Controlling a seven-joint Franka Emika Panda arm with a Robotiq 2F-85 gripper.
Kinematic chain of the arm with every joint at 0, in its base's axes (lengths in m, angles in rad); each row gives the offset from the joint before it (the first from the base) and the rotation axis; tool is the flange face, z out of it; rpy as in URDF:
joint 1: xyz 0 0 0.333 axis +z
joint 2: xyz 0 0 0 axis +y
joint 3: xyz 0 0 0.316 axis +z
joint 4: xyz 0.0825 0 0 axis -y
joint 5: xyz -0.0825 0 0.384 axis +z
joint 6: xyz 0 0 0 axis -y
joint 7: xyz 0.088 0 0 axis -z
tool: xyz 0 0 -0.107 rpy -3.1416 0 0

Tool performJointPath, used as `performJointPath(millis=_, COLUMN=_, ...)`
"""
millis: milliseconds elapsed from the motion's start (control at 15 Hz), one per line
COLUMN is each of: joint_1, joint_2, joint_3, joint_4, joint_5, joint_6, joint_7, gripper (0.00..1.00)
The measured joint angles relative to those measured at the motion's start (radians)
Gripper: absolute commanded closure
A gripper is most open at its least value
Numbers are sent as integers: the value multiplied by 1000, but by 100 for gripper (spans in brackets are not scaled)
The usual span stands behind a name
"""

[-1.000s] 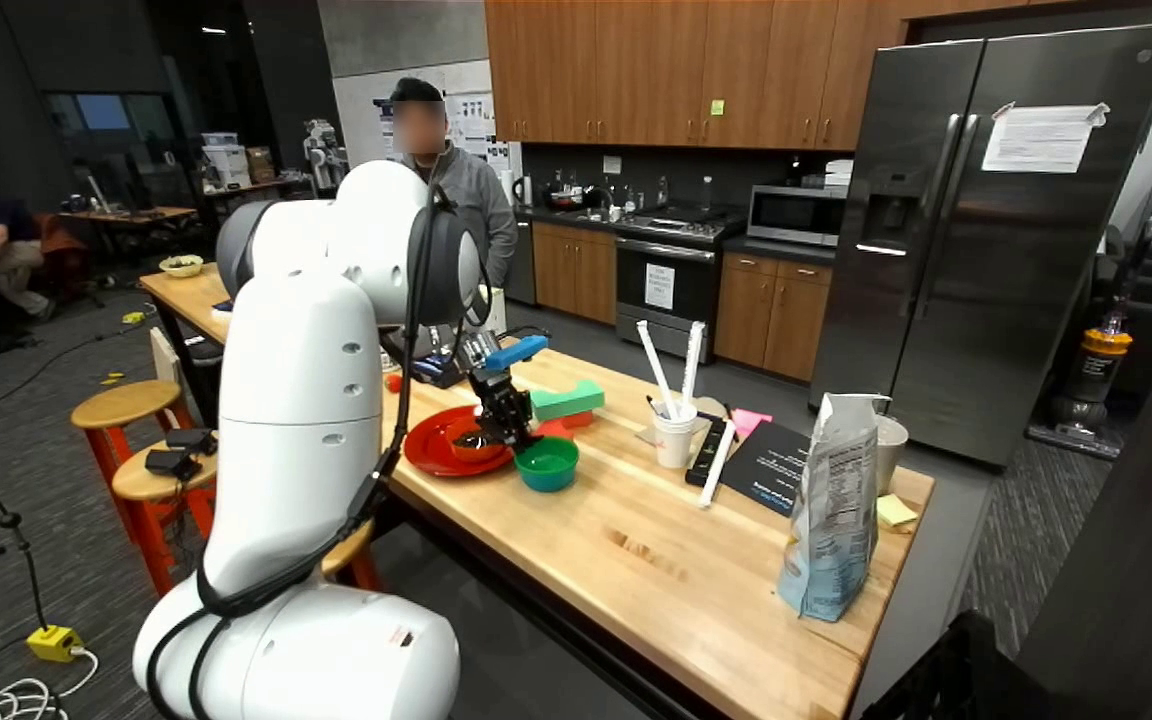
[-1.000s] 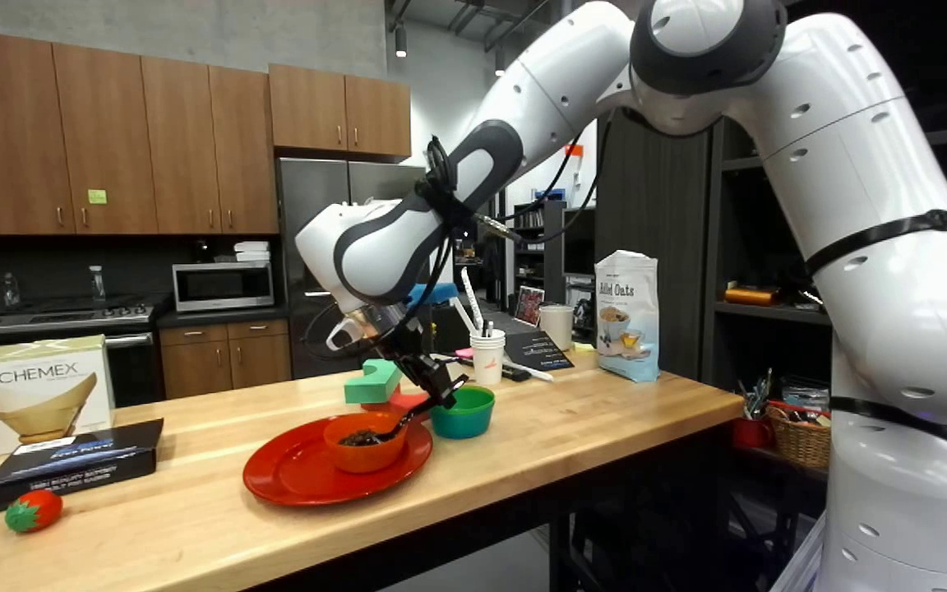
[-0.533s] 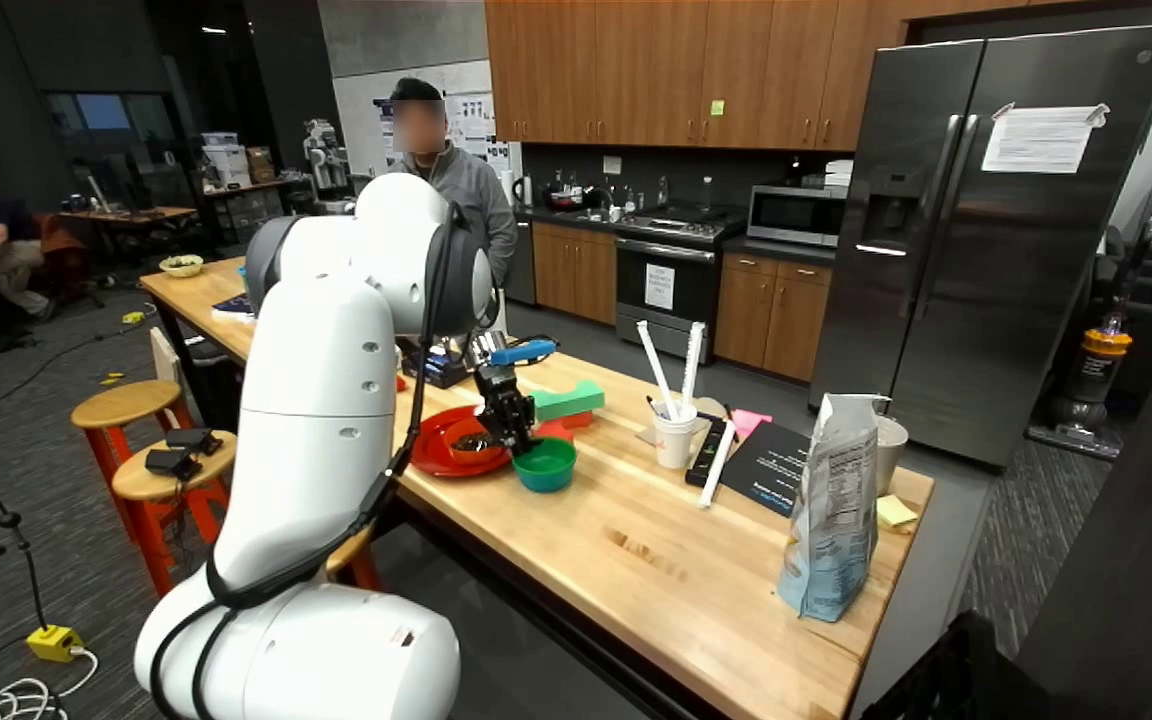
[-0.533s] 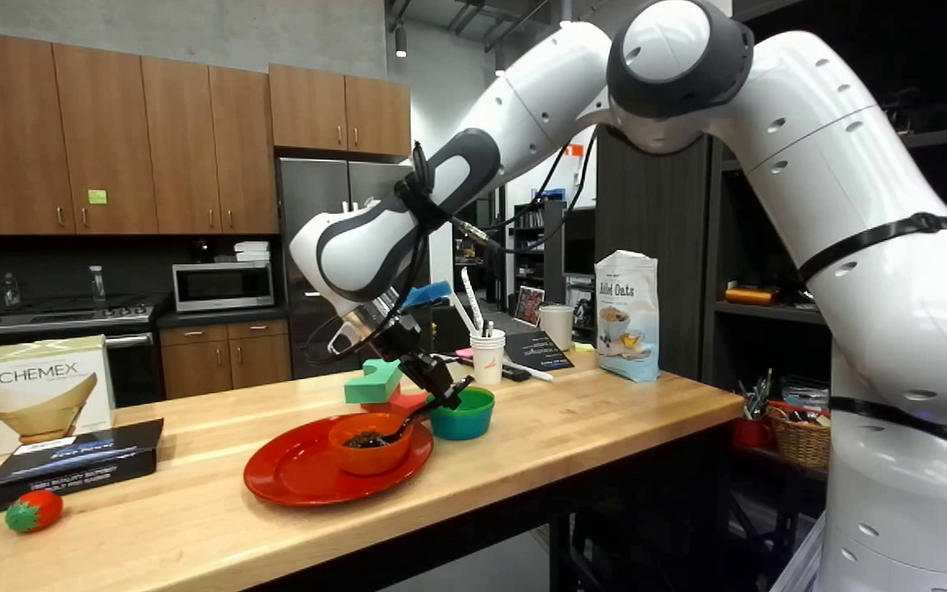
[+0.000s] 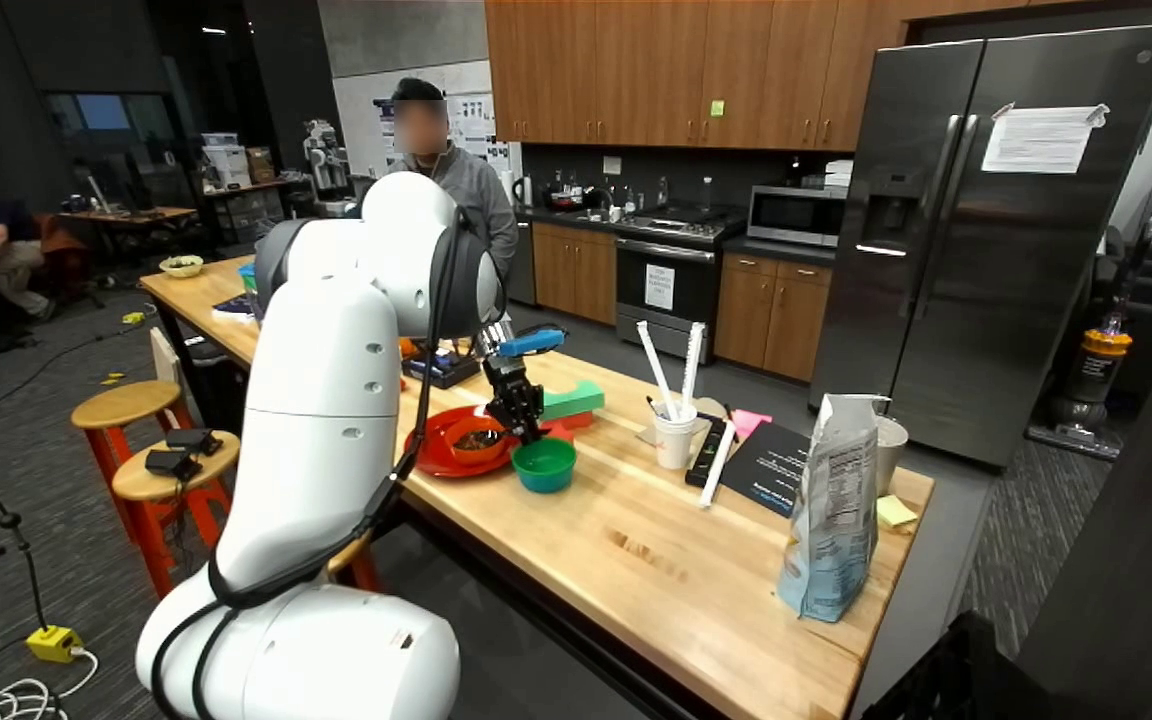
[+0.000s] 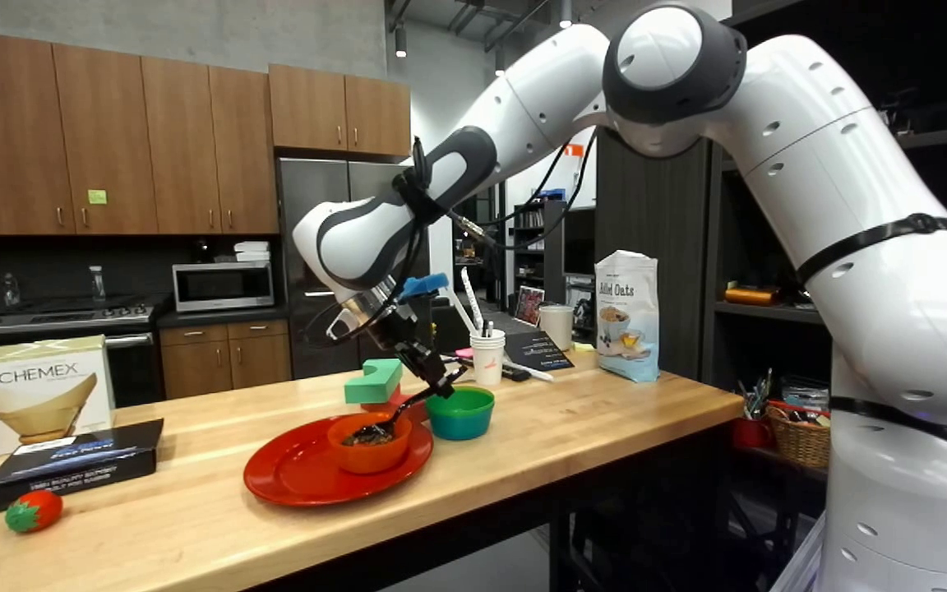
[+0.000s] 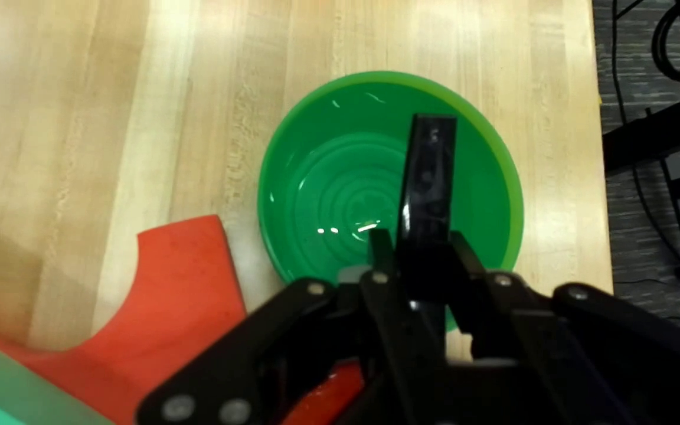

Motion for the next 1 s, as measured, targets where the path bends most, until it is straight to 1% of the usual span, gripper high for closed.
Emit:
performJointPath(millis=667, joint_1=-14, joint_2=-13, joint_3=-3, joint_4=15, joint_5=17, joint_6=-4, joint_7=11, gripper=94)
performJointPath(millis=1000, joint_1=-15, joint_2=-45, joint_3=-3, joint_4=14, joint_5=20, joint_6=-14, joint_7=11, gripper=94)
